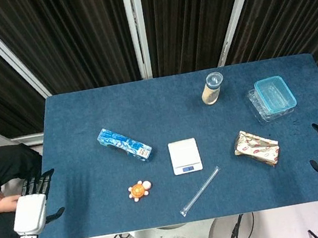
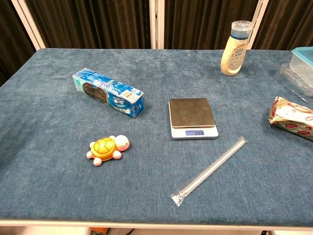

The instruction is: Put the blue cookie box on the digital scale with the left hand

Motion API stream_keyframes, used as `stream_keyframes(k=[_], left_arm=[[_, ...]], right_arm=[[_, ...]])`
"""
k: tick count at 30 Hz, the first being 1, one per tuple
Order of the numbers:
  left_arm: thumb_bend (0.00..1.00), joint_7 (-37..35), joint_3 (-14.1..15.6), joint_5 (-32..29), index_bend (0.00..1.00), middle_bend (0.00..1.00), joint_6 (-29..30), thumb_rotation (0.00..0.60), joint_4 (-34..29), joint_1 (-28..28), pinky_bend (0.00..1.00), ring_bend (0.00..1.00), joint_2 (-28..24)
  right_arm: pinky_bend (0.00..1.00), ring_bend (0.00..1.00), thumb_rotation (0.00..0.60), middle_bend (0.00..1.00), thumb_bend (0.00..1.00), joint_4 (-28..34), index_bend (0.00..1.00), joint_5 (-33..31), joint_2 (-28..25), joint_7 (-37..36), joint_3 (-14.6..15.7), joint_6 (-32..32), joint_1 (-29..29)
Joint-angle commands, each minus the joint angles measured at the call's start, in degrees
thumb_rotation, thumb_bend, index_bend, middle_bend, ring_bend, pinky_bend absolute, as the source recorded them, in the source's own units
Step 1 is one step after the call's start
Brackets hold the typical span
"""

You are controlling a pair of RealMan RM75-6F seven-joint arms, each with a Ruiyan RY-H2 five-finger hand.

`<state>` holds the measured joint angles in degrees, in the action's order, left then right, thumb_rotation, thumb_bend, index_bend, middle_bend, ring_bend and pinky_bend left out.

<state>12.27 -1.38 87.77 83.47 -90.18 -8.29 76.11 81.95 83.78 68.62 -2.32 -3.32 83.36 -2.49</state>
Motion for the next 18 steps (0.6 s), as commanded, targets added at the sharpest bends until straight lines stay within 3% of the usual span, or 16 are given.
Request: stream_keyframes(k=[1, 10, 18], left_arm=[[0.07, 0.0, 0.0, 0.0, 0.03, 0.11, 0.0, 0.600, 0.0, 0.0, 0.00, 0.00, 0.0], [0.07, 0.3, -0.4, 0.2, 0.04, 0.11, -1.3, 0.600, -0.2, -1.2, 0.00, 0.00, -0.3], [0.07, -3.8, -5.9, -0.3, 0.04, 0.11, -12.6, 0.600, 0.2, -11.9, 0.00, 0.00, 0.4]], right_arm=[[0.00, 0.00, 0.600, 0.00, 0.16, 0.1, 0.00, 0.1, 0.0, 0.1, 0.0, 0.0, -0.1], [0.00, 0.00, 0.600, 0.00, 0.16, 0.6, 0.00, -0.2, -0.3, 0.3, -0.2, 0.0, -0.1], [0.00, 0.00, 0.600, 0.00, 0.16, 2.4, 0.00, -0.1, -1.3, 1.5, -0.9, 0.6, -0.5]])
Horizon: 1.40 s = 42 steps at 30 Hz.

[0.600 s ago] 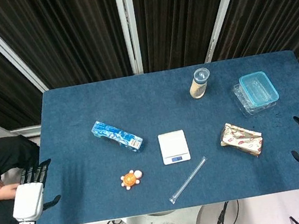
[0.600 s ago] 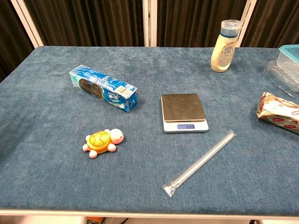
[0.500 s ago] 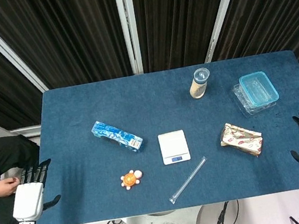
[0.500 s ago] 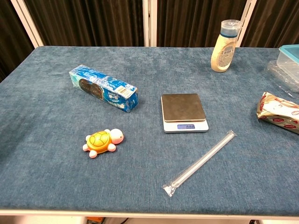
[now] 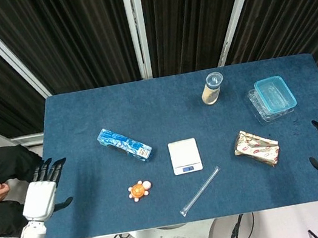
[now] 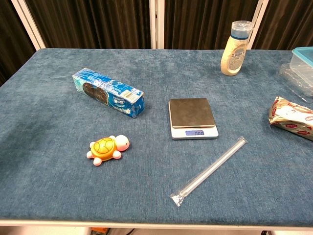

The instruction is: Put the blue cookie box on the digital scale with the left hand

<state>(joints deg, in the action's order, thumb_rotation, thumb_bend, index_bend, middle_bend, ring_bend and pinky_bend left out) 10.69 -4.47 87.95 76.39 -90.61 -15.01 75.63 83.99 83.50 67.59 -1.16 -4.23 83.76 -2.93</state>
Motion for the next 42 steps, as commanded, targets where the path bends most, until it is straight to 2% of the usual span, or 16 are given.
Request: stream_keyframes(k=[1, 5, 9, 16, 26, 29, 32, 36, 42], left_arm=[[0.07, -2.6, -3.6, -0.6, 0.04, 0.11, -7.4, 0.600, 1.3, -7.0, 0.00, 0.00, 1.5], [0.07, -4.8, -6.7, -2.5, 0.04, 0.10, -15.8, 0.600, 6.4, -15.0, 0.00, 0.00, 7.0], [0.07, -7.0, -7.7, -3.1, 0.03, 0.10, -21.2, 0.600, 14.0, -21.0, 0.00, 0.00, 13.2], [0.07, -9.0, -7.1, -2.4, 0.03, 0.09, -24.6, 0.600, 27.2, -27.3, 0.00, 0.00, 21.6], [0.09, -12.0, -4.3, 0.1, 0.04, 0.09, -25.8, 0.600, 37.2, -31.9, 0.00, 0.00, 26.1], [0.13, -12.7, -3.7, 0.0, 0.08, 0.12, -26.7, 0.600, 39.0, -32.9, 0.00, 0.00, 27.0], [0.15, -12.3, -3.3, -0.1, 0.22, 0.19, -26.4, 0.600, 40.9, -33.4, 0.10, 0.04, 28.0], [0.17, -12.7, -2.8, 0.1, 0.38, 0.37, -24.7, 0.600, 42.6, -33.4, 0.31, 0.21, 29.3], [0.21, -13.9, -2.3, -0.1, 0.53, 0.53, -23.9, 0.600, 44.0, -33.8, 0.47, 0.39, 30.0]], right_arm=[[0.00, 0.00, 0.600, 0.00, 0.16, 0.6, 0.00, 0.4, -0.3, 0.4, 0.0, 0.3, -0.1], [0.00, 0.00, 0.600, 0.00, 0.16, 1.8, 0.00, 1.5, -0.8, 0.4, 0.2, 1.2, 0.1], [0.00, 0.00, 0.600, 0.00, 0.16, 2.5, 0.00, 1.9, -1.4, 0.5, 0.3, 2.0, 0.4], [0.00, 0.00, 0.600, 0.00, 0.16, 2.5, 0.00, 1.2, -2.5, -0.7, 0.1, 2.8, 1.1], [0.00, 0.00, 0.600, 0.00, 0.16, 1.1, 0.00, 0.6, -2.0, -1.8, 0.3, 1.7, 1.1], [0.00, 0.00, 0.600, 0.00, 0.16, 0.9, 0.00, 0.5, -2.0, -1.9, 0.3, 1.6, 1.1], [0.00, 0.00, 0.600, 0.00, 0.16, 0.9, 0.00, 0.4, -2.2, -2.0, 0.3, 1.4, 1.1], [0.00, 0.00, 0.600, 0.00, 0.16, 0.9, 0.00, 0.0, -2.3, -2.2, 0.3, 1.0, 1.1], [0.00, 0.00, 0.600, 0.00, 0.16, 0.6, 0.00, -0.3, -2.3, -2.4, 0.4, 0.3, 1.0]])
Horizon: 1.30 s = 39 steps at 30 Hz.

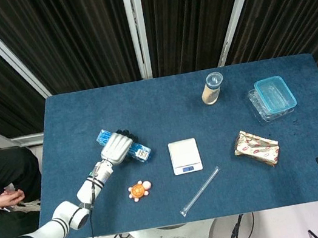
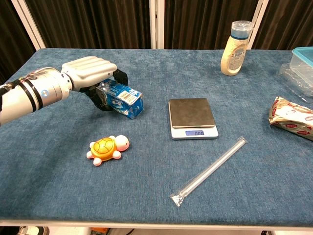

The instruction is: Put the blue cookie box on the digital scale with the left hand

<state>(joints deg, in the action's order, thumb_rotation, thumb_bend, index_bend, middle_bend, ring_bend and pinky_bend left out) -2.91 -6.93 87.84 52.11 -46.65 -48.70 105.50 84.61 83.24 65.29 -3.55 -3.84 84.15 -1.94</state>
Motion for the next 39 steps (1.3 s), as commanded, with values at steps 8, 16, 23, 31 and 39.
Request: stream_keyframes(k=[8, 16, 23, 31, 39], left_arm=[[0.21, -2.8, -1.8, -1.7, 0.56, 0.56, 1.7, 0.600, -2.3, -1.1, 0.52, 0.45, 0.0], [0.21, 2.0, -5.6, -4.2, 0.56, 0.56, 0.1, 0.600, -9.7, -5.3, 0.52, 0.45, 0.0], [0.22, 11.3, -8.9, -9.7, 0.56, 0.56, -5.2, 0.600, -13.9, -9.8, 0.52, 0.47, 2.1], [0.23, 24.3, -9.7, -17.7, 0.57, 0.57, -8.5, 0.600, -17.4, -12.1, 0.54, 0.48, 4.2], [0.24, 31.9, -12.3, -25.2, 0.57, 0.57, -8.1, 0.600, -16.6, -15.2, 0.54, 0.48, 8.0]], right_arm=[[0.00, 0.00, 0.600, 0.00, 0.16, -0.5, 0.00, -0.3, -0.1, -0.7, -0.2, 0.0, 0.1], [0.00, 0.00, 0.600, 0.00, 0.16, -1.2, 0.00, -0.3, 0.0, -1.6, -0.3, -0.3, 0.0], [0.00, 0.00, 0.600, 0.00, 0.16, -1.9, 0.00, -0.3, -0.3, -3.4, -0.6, 0.4, 0.3], [0.00, 0.00, 0.600, 0.00, 0.16, -3.7, 0.00, -0.4, -0.4, -6.3, -0.7, 1.2, 0.9], [0.00, 0.00, 0.600, 0.00, 0.16, -5.4, 0.00, -0.3, -0.3, -8.7, -0.7, 1.6, 1.4]])
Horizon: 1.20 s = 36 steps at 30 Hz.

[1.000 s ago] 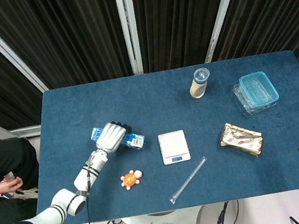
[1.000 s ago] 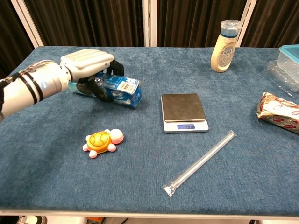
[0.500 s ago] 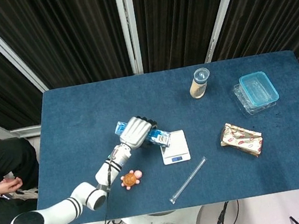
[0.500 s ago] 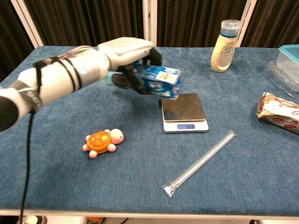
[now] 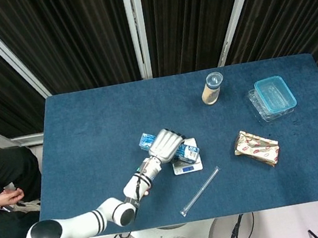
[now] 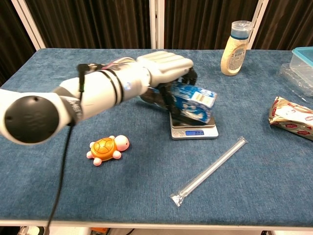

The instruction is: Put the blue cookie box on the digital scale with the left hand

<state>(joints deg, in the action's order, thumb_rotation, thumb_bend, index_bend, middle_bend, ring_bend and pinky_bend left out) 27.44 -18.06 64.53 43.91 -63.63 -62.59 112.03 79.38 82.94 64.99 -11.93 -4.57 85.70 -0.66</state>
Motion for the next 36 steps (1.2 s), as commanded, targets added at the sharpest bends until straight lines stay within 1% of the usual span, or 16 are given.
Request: stream_keyframes(k=[1, 7, 10, 12, 13, 14, 16, 17, 18, 21, 25, 27, 31, 34, 36], left_arm=[[0.24, 1.9, -1.4, -2.6, 0.57, 0.57, 0.0, 0.600, 0.6, -1.7, 0.54, 0.48, 1.8], [0.25, 3.4, -2.2, -4.9, 0.56, 0.56, -0.1, 0.600, 2.3, -4.0, 0.53, 0.48, 3.8], [0.25, 3.4, -2.1, -5.5, 0.52, 0.55, -0.2, 0.600, 3.4, -4.5, 0.53, 0.48, 4.5], [0.25, 3.3, -1.9, -6.1, 0.43, 0.51, -0.6, 0.600, 3.8, -4.7, 0.50, 0.45, 4.7], [0.24, 3.2, -1.8, -6.5, 0.35, 0.45, -0.9, 0.600, 3.7, -4.7, 0.46, 0.40, 4.6], [0.23, 3.1, -1.7, -6.8, 0.25, 0.38, -1.1, 0.600, 3.6, -4.7, 0.42, 0.33, 4.5], [0.22, 2.9, -1.3, -7.4, 0.10, 0.26, -2.0, 0.600, 2.6, -4.7, 0.31, 0.20, 3.9], [0.21, 3.0, -1.0, -7.6, 0.04, 0.19, -2.6, 0.600, 2.1, -4.8, 0.25, 0.13, 3.4], [0.20, 3.2, -0.7, -7.9, 0.01, 0.15, -3.2, 0.600, 1.5, -4.8, 0.20, 0.08, 2.9], [0.19, 3.3, -0.4, -8.5, 0.00, 0.07, -3.6, 0.600, -0.1, -5.0, 0.12, 0.01, 1.9], [0.19, 2.9, -0.1, -8.2, 0.00, 0.06, -1.8, 0.600, -1.4, -4.6, 0.09, 0.00, 1.0], [0.19, 4.2, 0.4, -8.8, 0.00, 0.06, -0.7, 0.600, -3.1, -4.1, 0.07, 0.00, -0.4], [0.19, 10.3, 2.4, -13.6, 0.00, 0.05, 2.4, 0.600, -10.5, -1.8, 0.04, 0.00, -5.9], [0.19, 16.5, 4.7, -19.0, 0.00, 0.05, 8.1, 0.600, -18.8, 1.2, 0.03, 0.00, -11.8], [0.19, 19.1, 6.4, -21.8, 0.00, 0.05, 13.3, 0.600, -24.4, 4.0, 0.02, 0.00, -15.9]], right_arm=[[0.00, 0.00, 0.600, 0.00, 0.16, -0.4, 0.00, 0.0, 0.0, -0.5, 0.0, 0.1, 0.2], [0.00, 0.00, 0.600, 0.00, 0.16, -1.1, 0.00, -0.1, 0.0, -1.6, -0.1, 0.1, 0.3], [0.00, 0.00, 0.600, 0.00, 0.16, -1.5, 0.00, -0.2, 0.1, -2.2, -0.1, 0.0, 0.4], [0.00, 0.00, 0.600, 0.00, 0.16, -1.8, 0.00, -0.2, 0.1, -2.5, -0.1, -0.1, 0.4], [0.00, 0.00, 0.600, 0.00, 0.16, -2.0, 0.00, -0.3, 0.1, -2.7, -0.1, -0.1, 0.4], [0.00, 0.00, 0.600, 0.00, 0.16, -2.1, 0.00, -0.3, 0.1, -2.8, -0.2, -0.2, 0.4], [0.00, 0.00, 0.600, 0.00, 0.16, -2.3, 0.00, -0.3, 0.2, -2.9, -0.2, -0.2, 0.4], [0.00, 0.00, 0.600, 0.00, 0.16, -2.3, 0.00, -0.3, 0.2, -2.9, -0.2, -0.2, 0.4], [0.00, 0.00, 0.600, 0.00, 0.16, -2.3, 0.00, -0.2, 0.2, -3.0, -0.2, -0.1, 0.4], [0.00, 0.00, 0.600, 0.00, 0.16, -2.2, 0.00, -0.1, 0.1, -2.9, -0.2, 0.0, 0.5], [0.00, 0.00, 0.600, 0.00, 0.16, -1.9, 0.00, 0.0, 0.0, -2.6, -0.2, 0.5, 0.7], [0.00, 0.00, 0.600, 0.00, 0.16, -1.8, 0.00, -0.1, -0.1, -2.5, -0.2, 0.5, 0.8], [0.00, 0.00, 0.600, 0.00, 0.16, -1.4, 0.00, 0.0, -0.2, -2.0, -0.3, 0.4, 0.7], [0.00, 0.00, 0.600, 0.00, 0.16, -1.0, 0.00, 0.4, -0.1, -1.3, -0.2, 0.2, 0.4], [0.00, 0.00, 0.600, 0.00, 0.16, -0.6, 0.00, 0.8, 0.0, -0.7, 0.0, 0.1, 0.2]])
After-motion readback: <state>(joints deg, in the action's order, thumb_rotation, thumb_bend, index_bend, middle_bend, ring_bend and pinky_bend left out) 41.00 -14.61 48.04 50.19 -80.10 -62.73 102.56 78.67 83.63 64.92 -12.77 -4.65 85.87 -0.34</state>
